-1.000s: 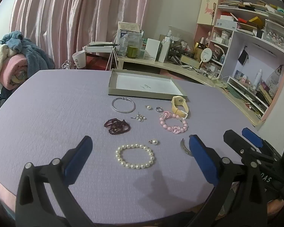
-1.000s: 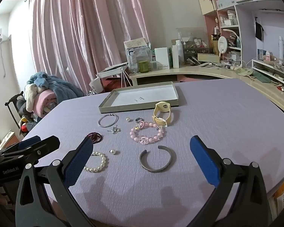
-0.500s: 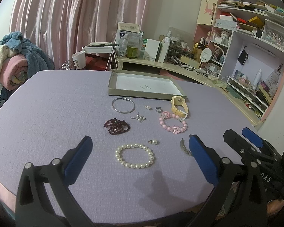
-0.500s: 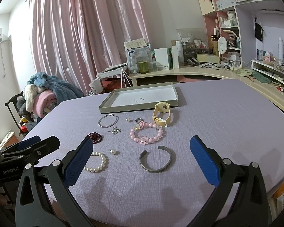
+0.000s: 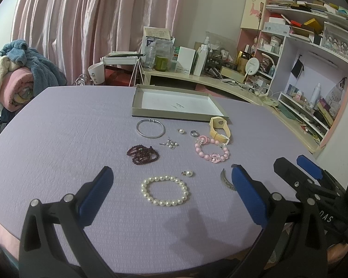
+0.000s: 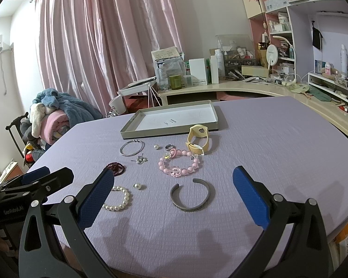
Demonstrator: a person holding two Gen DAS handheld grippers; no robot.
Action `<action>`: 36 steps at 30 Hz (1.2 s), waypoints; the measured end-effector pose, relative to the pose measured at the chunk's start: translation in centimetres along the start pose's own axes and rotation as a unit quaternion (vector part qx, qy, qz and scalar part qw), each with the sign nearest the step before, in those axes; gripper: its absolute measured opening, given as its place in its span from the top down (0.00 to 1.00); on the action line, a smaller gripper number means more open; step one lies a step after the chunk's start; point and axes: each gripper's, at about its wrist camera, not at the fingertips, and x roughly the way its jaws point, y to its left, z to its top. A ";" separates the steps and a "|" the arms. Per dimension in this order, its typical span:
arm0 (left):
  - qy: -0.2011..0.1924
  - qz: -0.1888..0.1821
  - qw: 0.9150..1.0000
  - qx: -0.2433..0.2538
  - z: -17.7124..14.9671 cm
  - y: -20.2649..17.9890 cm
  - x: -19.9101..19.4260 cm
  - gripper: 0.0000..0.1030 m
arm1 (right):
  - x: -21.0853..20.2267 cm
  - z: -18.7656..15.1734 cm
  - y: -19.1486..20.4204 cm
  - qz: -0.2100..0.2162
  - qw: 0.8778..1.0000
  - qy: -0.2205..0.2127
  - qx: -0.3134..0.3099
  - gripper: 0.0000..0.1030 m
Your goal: Organize jewelry
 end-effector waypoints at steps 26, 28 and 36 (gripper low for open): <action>0.001 0.001 1.000 0.001 0.0 0.0 0.0 0.02 | 0.5 -0.2 -0.1 0.000 1.000 0.001 0.000 0.01; 0.001 0.001 1.000 0.001 0.0 0.0 0.0 0.02 | 0.5 -0.3 -0.1 0.000 1.000 0.001 0.001 0.01; 0.002 0.001 1.000 0.001 0.0 0.0 0.0 0.02 | 0.7 -0.4 -0.2 0.000 1.000 0.001 0.001 0.01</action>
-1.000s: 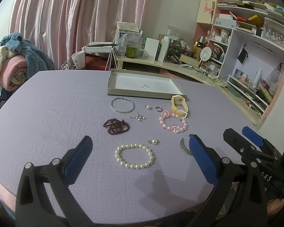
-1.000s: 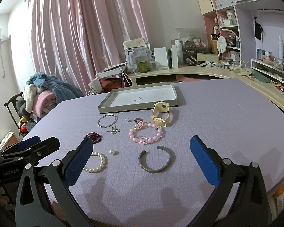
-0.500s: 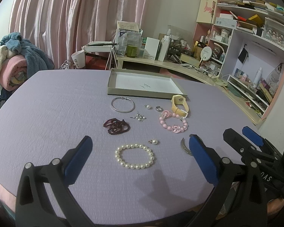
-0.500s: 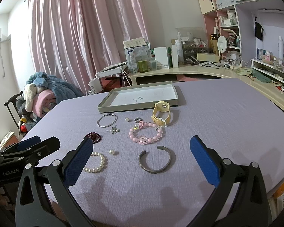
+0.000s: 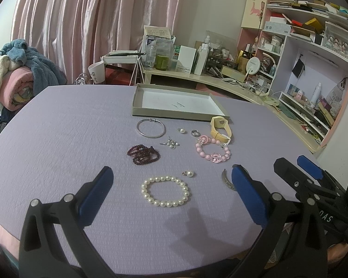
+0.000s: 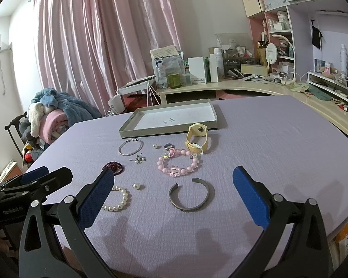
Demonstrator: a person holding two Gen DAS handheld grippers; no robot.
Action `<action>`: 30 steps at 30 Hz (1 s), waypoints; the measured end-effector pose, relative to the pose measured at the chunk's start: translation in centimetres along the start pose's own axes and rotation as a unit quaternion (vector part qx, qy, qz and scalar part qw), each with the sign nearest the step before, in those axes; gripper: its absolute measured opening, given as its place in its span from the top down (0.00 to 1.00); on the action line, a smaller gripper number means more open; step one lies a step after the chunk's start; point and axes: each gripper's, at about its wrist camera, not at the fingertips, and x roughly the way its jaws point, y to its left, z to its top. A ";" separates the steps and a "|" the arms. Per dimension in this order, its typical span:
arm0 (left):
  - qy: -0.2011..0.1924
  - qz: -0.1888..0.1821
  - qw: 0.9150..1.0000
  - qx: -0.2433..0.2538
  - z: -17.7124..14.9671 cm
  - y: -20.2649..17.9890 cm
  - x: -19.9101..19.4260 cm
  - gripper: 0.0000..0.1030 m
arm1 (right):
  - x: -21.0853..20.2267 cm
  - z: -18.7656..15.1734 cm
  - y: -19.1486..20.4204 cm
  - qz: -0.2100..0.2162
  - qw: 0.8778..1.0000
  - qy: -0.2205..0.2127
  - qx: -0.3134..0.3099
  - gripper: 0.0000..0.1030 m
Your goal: Organize jewelry
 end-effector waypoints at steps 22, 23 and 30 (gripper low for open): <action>0.016 0.001 1.000 -0.013 -0.5 0.3 0.8 0.02 | 1.7 -1.0 -0.9 -0.001 1.000 0.024 0.001 0.01; 0.023 0.000 1.000 -0.016 -0.6 0.4 1.0 0.02 | 2.1 -0.8 -1.0 0.003 0.999 0.034 -0.003 0.01; 0.063 -0.002 0.997 -0.037 -1.3 1.8 2.7 0.02 | 5.2 -2.5 -2.1 -0.009 0.992 0.125 -0.007 0.01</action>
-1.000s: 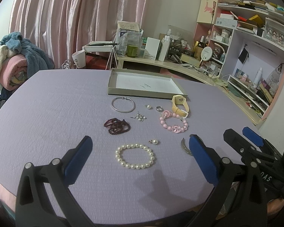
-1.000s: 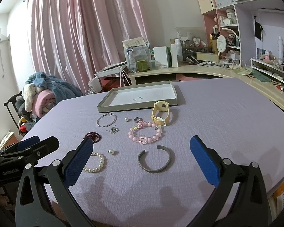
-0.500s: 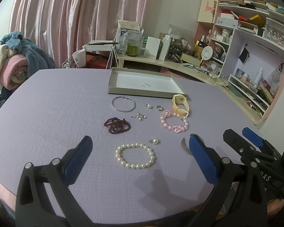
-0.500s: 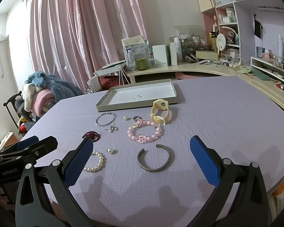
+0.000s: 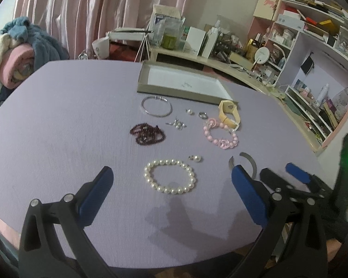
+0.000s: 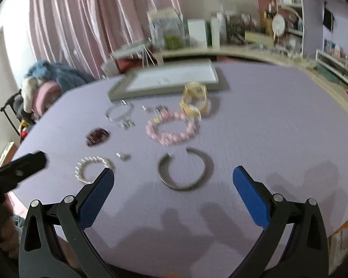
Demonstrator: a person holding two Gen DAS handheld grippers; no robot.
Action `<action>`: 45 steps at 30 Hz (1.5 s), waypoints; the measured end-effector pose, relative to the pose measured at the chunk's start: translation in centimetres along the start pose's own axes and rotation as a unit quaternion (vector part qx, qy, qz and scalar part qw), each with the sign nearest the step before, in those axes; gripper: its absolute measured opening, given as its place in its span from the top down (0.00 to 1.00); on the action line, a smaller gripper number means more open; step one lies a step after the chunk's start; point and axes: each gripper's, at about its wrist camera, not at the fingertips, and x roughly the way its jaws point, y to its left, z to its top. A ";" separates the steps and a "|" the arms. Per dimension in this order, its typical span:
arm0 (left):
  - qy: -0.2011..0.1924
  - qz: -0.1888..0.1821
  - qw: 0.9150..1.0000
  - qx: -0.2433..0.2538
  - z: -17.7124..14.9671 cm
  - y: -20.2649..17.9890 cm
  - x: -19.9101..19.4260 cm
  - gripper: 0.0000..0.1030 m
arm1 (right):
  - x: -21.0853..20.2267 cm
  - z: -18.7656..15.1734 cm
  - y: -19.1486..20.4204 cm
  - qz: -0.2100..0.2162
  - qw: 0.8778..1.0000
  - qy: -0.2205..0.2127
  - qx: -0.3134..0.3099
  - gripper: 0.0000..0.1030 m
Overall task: Organize jewelry
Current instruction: 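Grasp the grey metal cuff bangle with the right gripper while the left grasps the pearl bracelet, then carry the cuff bangle and pearl bracelet into the tray and release both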
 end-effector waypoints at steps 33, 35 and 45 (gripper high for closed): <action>0.089 0.066 0.994 -0.001 0.2 2.3 5.6 0.31 | 4.4 1.4 -1.0 -0.029 0.997 0.072 -0.022 0.34; 0.096 0.062 0.993 0.000 0.1 2.3 6.2 0.44 | 4.4 1.5 -1.0 -0.029 0.997 0.071 -0.022 0.34; 0.102 0.063 0.992 0.038 0.2 0.8 7.8 0.90 | 4.6 1.9 -1.4 -0.022 0.997 0.073 -0.010 0.34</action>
